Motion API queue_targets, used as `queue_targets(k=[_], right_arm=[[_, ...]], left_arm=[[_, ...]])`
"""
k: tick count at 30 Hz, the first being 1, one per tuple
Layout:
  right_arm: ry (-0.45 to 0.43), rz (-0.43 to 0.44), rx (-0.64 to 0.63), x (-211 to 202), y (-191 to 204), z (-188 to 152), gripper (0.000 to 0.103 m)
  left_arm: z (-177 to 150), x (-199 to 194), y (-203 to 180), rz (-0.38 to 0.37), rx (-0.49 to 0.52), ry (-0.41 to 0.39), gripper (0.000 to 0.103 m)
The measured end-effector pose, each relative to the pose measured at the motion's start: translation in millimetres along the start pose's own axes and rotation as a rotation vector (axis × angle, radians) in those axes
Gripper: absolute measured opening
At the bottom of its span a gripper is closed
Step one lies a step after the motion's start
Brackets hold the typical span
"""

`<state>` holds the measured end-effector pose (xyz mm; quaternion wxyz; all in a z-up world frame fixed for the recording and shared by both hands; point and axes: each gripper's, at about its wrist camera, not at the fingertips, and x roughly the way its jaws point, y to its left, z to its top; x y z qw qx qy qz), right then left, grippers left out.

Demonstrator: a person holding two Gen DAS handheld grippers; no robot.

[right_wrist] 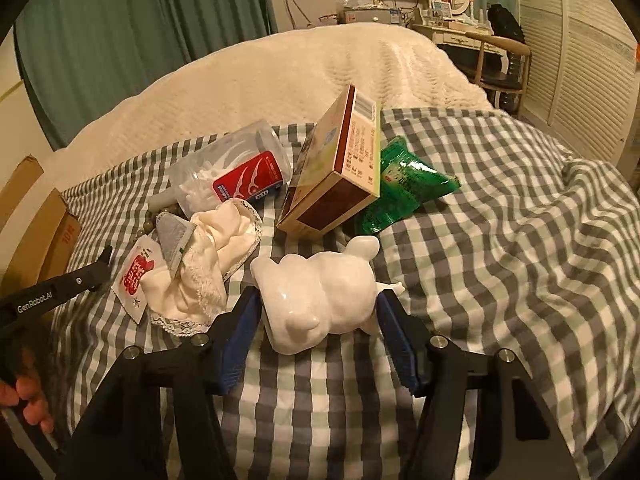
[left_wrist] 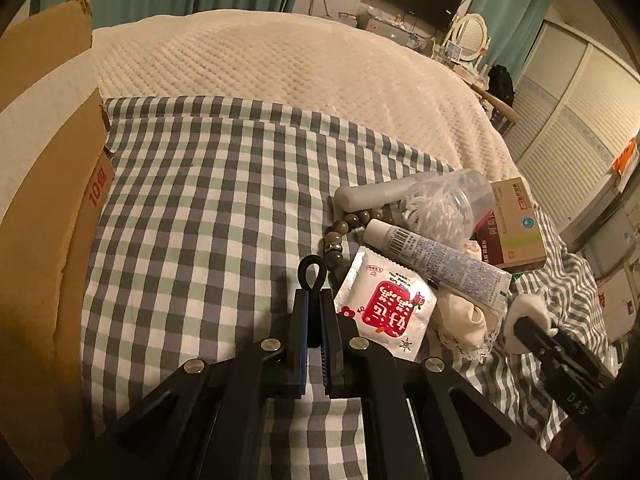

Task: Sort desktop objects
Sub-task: 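Grasp the black scissors handle with the left tool while the right tool grasps the white figurine, then carry the scissors and white figurine over the cardboard box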

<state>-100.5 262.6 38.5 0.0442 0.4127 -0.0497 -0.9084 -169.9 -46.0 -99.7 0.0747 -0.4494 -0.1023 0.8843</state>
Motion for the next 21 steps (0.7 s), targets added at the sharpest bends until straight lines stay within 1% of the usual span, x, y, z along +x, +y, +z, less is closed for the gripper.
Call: queue_targets(k=[8,10,16,21], right_arm=[[-0.060,-0.012,-0.024,-26.2,8.9,6.0,0.059],[-0.063,-0.010,-0.031,-32.4,12.0,6.3,0.059],[-0.075,-0.009,-0.052,-59.5,22.4,1.8,0.059],[-0.086,-0.004,-0.065,-92.5,33.6,-6.0,0.059]], left_arm=[[-3.5,-7.1,-2.1,0.003,0.013,-0.015,0.005],[-6.0,-11.4,-4.0,0.003,0.018,-0.024,0.005],[-14.0,-30.0,-8.0,0.007,0.035,-0.047,0.005],[-22.1,-51.1,-12.0,0.007,0.050,-0.065,0.005]])
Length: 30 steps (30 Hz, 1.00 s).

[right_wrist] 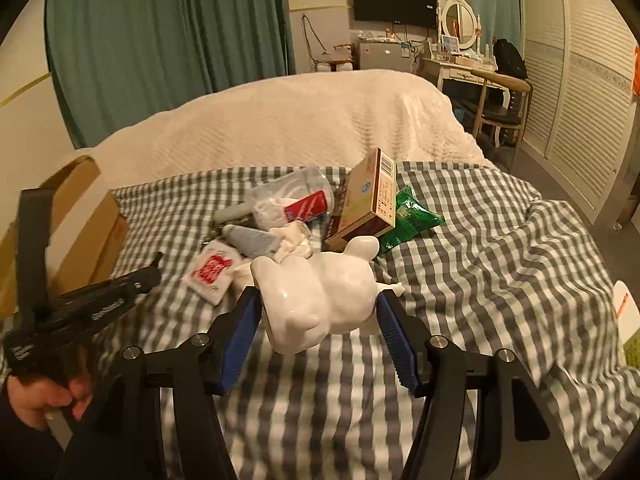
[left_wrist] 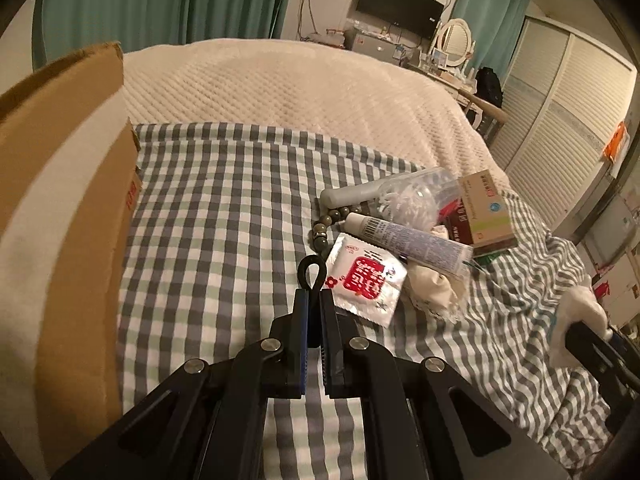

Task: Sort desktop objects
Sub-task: 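Carry the scissors and white figurine over the cardboard box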

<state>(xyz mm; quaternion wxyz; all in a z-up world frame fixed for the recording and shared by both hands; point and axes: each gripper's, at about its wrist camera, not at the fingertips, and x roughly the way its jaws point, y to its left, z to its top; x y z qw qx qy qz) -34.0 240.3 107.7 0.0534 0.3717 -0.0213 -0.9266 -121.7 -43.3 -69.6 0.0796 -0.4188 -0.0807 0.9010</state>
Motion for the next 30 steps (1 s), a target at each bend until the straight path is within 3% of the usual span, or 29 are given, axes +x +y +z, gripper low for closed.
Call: queue_targets(k=[14,23,30], right_arm=[[-0.028,0.012,-0.072,-90.9,34.5,-0.1,0.059],[-0.076,0.034,-0.114,-132.8,67.3,16.8,0.059],[-0.101,0.063,-0.161,-148.5,101.7,32.6,0.059]], left_arm=[[6.1,-73.6,0.4,-0.033,-0.005,-0.034,0.005],[33.3,-124.1,11.0,-0.043,0.032,-0.063,0.005],[65.5,-159.1,40.2,-0.004,0.064,-0.091,0.005]])
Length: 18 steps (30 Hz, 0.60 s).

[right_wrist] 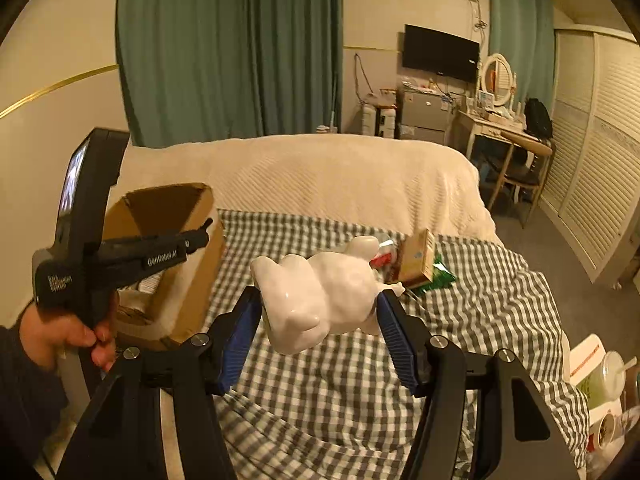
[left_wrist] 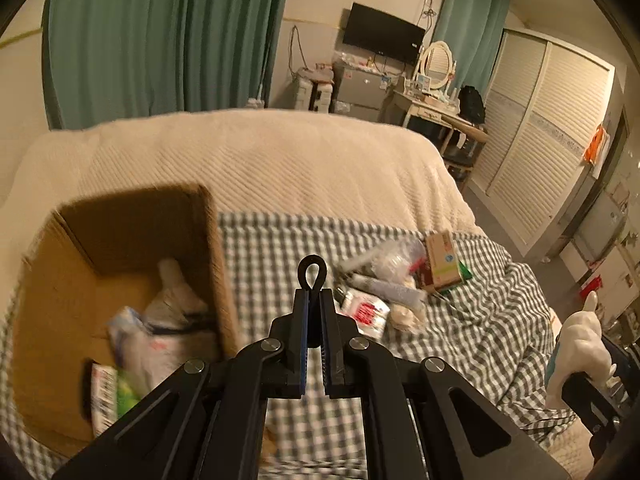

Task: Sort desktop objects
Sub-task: 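Carry the scissors and white figurine over the cardboard box, then open both tools to drop the scissors and figurine into the box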

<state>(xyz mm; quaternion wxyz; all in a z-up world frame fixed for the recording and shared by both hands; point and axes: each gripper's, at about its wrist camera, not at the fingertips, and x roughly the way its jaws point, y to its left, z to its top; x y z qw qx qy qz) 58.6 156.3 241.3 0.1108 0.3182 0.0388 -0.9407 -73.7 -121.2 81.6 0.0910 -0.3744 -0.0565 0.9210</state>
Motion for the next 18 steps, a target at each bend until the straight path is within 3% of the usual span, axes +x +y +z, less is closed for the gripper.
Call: queue_targets(k=[8,18], right_arm=[[-0.002,0.100,-0.014,19.1,54.8,29.2,0.059],[0.063,0.273,-0.099,75.1,159.6,34.8,0.059]], left_arm=[[24.6,-17.7,64.9,0.084,-0.022,-0.027,0.005],[7.2,14.1,155.8,0.230,-0.103,0.057,0.005]])
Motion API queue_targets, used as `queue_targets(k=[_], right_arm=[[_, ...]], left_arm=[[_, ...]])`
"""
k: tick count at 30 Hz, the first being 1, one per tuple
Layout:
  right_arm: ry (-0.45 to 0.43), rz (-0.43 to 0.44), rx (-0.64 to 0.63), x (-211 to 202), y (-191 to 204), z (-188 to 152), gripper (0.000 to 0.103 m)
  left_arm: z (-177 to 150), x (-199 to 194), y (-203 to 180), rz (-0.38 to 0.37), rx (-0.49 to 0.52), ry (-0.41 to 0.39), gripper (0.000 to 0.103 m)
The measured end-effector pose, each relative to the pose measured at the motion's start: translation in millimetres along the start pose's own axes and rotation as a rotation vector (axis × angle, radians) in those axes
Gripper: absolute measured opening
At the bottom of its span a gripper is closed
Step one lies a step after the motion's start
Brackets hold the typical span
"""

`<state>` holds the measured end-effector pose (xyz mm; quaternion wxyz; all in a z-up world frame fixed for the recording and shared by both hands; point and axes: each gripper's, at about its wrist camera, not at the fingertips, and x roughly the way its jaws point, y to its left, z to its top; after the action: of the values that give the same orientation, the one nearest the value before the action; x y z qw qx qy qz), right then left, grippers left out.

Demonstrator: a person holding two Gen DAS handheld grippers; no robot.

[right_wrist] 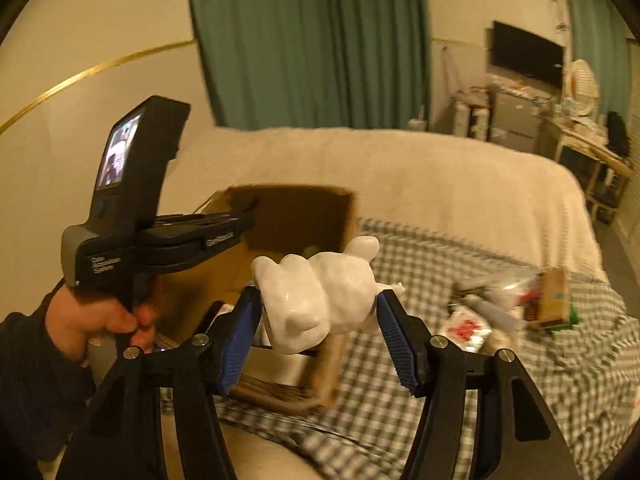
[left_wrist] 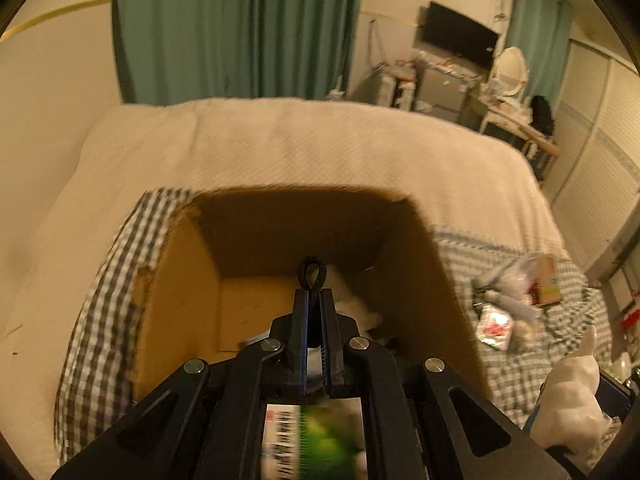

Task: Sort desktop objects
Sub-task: 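Open both tools to drop the scissors and figurine into the box, then move both open tools back to the remaining pile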

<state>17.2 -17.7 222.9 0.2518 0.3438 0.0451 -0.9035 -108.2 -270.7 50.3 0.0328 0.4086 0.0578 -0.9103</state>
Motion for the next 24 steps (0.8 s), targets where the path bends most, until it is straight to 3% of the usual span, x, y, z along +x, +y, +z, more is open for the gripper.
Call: queue_targets(k=[5,7,9,11,13,18,24], right_arm=[[0.045,0.046,0.000,33.3,17.2,-0.4,0.060],[0.048,0.058,0.009,41.7,19.2,3.0,0.062],[0.041,0.076,0.019,45.0,18.4,3.8,0.071],[0.020,0.105,0.039,42.7,12.7,3.8,0.072],[-0.004,0.118,0.055,35.7,4.7,3.2,0.073],[-0.054,0.081,0.094,6.6,-21.6,-2.8,0.073],[-0.093,-0.064,0.136,-40.3,-82.1,-28.5,0.073]], left_arm=[[-7.7,21.1,18.4,0.010,-0.021,0.059,0.008],[-7.8,25.0,23.4,0.030,-0.040,0.085,0.019],[-7.4,27.0,26.9,0.037,-0.061,0.104,0.042],[-7.4,24.0,27.6,0.045,-0.069,0.089,0.052],[-7.4,19.0,24.8,0.059,-0.061,0.073,0.055],[-9.5,-8.1,0.3,0.058,-0.015,0.003,0.075],[-10.9,-43.9,-53.3,-0.040,0.017,-0.071,0.085]])
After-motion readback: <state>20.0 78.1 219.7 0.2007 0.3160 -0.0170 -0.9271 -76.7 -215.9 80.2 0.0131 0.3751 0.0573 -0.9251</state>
